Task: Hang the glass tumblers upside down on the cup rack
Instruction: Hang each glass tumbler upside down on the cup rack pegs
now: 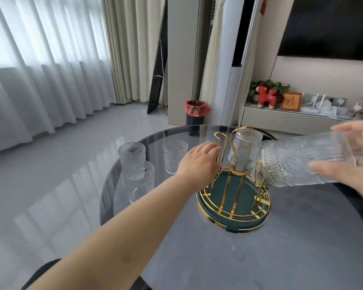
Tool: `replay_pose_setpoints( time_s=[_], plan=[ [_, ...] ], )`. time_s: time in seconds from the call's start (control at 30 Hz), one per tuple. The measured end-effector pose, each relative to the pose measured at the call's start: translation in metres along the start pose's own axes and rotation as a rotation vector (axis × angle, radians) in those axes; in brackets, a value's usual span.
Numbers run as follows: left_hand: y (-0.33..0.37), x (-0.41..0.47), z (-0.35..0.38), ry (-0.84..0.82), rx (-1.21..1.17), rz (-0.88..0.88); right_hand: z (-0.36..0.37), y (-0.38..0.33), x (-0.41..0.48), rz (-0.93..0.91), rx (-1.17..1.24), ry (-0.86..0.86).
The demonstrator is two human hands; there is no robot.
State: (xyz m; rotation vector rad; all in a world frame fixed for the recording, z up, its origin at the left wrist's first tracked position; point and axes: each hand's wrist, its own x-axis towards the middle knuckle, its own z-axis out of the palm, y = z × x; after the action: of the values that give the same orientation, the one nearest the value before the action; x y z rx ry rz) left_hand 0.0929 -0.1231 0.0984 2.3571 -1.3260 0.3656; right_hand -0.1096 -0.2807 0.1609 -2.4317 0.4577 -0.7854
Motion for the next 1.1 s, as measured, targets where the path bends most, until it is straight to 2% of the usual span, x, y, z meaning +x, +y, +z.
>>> replay_pose_setpoints(
  time_s=[0.03, 0.07, 0.13, 0.17, 0.33, 0.5, 0.83, 1.1],
  plan=[
    [-0.001, 0.0, -0.002, 0.021, -0.004, 0.003, -0.008, -0.001, 0.014, 0.01, -0.005, 0.097],
    [-0.002, 0.0, -0.004, 0.037, 0.0, 0.009, -0.01, 0.0, 0.022, 0.014, -0.025, 0.125],
    [-0.005, -0.001, -0.009, 0.062, 0.02, 0.022, -0.028, -0.01, 0.035, -0.137, -0.006, 0.079],
    [-0.007, -0.002, -0.011, 0.079, 0.029, 0.032, -0.027, -0.019, 0.028, -0.155, -0.019, 0.016],
    [-0.017, -0.01, -0.019, 0.115, 0.088, 0.075, -0.01, -0.027, 0.043, -0.105, -0.129, -0.087],
    [-0.03, -0.021, -0.022, 0.082, 0.106, 0.005, 0.026, -0.031, 0.041, -0.07, -0.109, -0.236],
    [-0.03, -0.035, -0.019, 0.13, -0.063, -0.049, 0.062, -0.019, 0.033, -0.024, -0.131, -0.293],
    [-0.033, -0.035, -0.012, 0.135, -0.076, -0.074, 0.071, -0.013, 0.032, -0.028, -0.143, -0.315]
  ],
)
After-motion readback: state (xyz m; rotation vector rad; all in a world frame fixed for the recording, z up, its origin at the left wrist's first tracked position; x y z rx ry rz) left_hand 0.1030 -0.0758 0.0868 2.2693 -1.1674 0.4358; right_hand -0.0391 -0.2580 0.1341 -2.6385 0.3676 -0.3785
